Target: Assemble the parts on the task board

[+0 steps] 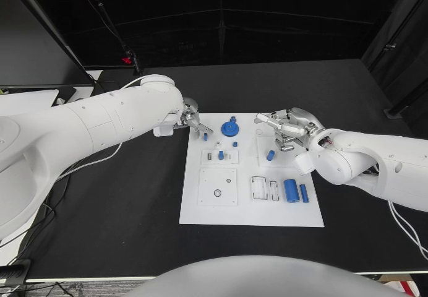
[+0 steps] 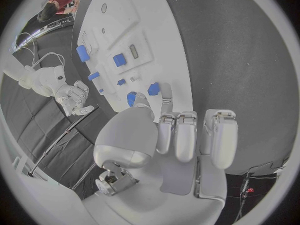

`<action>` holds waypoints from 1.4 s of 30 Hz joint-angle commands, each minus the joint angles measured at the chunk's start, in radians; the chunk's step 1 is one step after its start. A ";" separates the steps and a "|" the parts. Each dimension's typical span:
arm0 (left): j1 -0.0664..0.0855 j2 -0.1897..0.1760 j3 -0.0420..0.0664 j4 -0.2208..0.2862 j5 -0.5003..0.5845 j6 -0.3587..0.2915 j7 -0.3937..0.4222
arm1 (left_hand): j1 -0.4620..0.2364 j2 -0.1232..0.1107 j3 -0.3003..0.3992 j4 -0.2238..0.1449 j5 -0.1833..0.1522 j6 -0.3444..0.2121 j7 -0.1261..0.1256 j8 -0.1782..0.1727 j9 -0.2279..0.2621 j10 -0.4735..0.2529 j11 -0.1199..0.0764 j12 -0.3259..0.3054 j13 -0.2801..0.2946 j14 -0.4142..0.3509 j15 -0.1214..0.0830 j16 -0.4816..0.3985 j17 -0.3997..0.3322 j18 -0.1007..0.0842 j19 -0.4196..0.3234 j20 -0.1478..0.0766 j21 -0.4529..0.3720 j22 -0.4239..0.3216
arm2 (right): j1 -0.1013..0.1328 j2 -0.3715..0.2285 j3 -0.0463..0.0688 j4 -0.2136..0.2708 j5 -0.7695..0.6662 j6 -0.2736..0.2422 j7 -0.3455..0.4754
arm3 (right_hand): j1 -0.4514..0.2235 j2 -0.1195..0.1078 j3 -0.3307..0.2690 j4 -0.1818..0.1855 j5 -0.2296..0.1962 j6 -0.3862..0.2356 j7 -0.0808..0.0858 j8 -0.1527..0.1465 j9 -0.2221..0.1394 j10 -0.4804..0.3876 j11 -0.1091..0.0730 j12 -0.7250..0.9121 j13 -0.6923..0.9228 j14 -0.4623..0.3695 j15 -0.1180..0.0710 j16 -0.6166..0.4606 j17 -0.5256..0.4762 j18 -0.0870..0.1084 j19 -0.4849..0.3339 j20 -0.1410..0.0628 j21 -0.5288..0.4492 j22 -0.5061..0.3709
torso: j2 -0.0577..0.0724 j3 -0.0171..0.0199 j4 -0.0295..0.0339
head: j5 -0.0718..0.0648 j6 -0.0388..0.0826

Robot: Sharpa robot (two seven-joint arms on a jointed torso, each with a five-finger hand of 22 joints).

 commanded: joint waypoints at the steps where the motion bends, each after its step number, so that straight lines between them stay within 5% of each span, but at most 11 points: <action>1: 0.001 0.004 0.001 0.002 -0.004 0.005 -0.019 | 0.024 0.003 0.004 -0.003 0.016 0.002 0.004 -0.012 -0.001 0.105 -0.004 0.003 0.261 0.106 -0.002 0.001 0.263 -0.007 0.104 -0.003 0.003 0.263 | 0.001 0.001 0.000 0.004 0.001 0.001 0.006 | -0.001 0.010 -0.007 0.001 0.000 -0.006 0.017 0.004 0.001 0.104 0.007 0.003 0.263 0.104 0.006 0.002 0.263 0.009 -0.002 0.001 0.000 0.196 | 0.000 -0.0005 -0.0003 | 0.000 -0.001; 24: -0.006 0.019 0.001 -0.002 -0.004 0.009 -0.019 | 0.005 0.020 -0.011 0.000 0.051 -0.005 0.010 -0.017 0.018 0.105 0.002 0.003 0.261 0.106 0.002 0.001 0.263 -0.004 0.097 0.000 -0.003 0.260 | 0.001 0.004 0.001 0.003 0.001 0.002 0.005 | -0.001 0.012 -0.009 0.001 0.000 -0.007 0.017 0.007 0.002 0.104 0.007 0.003 0.263 0.104 0.006 0.002 0.263 0.009 -0.002 0.001 0.000 0.196 | 0.000 0.0000 0.0005 | -0.004 -0.003; 42: -0.008 0.020 0.001 -0.001 -0.004 -0.018 -0.006 | 0.033 0.045 -0.013 -0.001 0.096 -0.027 -0.001 0.056 0.124 0.105 -0.008 0.003 0.261 0.106 -0.004 0.001 0.263 -0.004 0.097 -0.002 -0.003 0.260 | 0.001 0.002 0.001 0.004 0.001 0.002 0.003 | -0.001 0.012 -0.009 0.001 0.000 -0.007 0.017 0.007 0.002 0.104 0.007 0.003 0.263 0.104 0.006 0.002 0.263 0.009 -0.002 0.001 0.000 0.196 | 0.001 -0.0002 0.0003 | -0.003 -0.007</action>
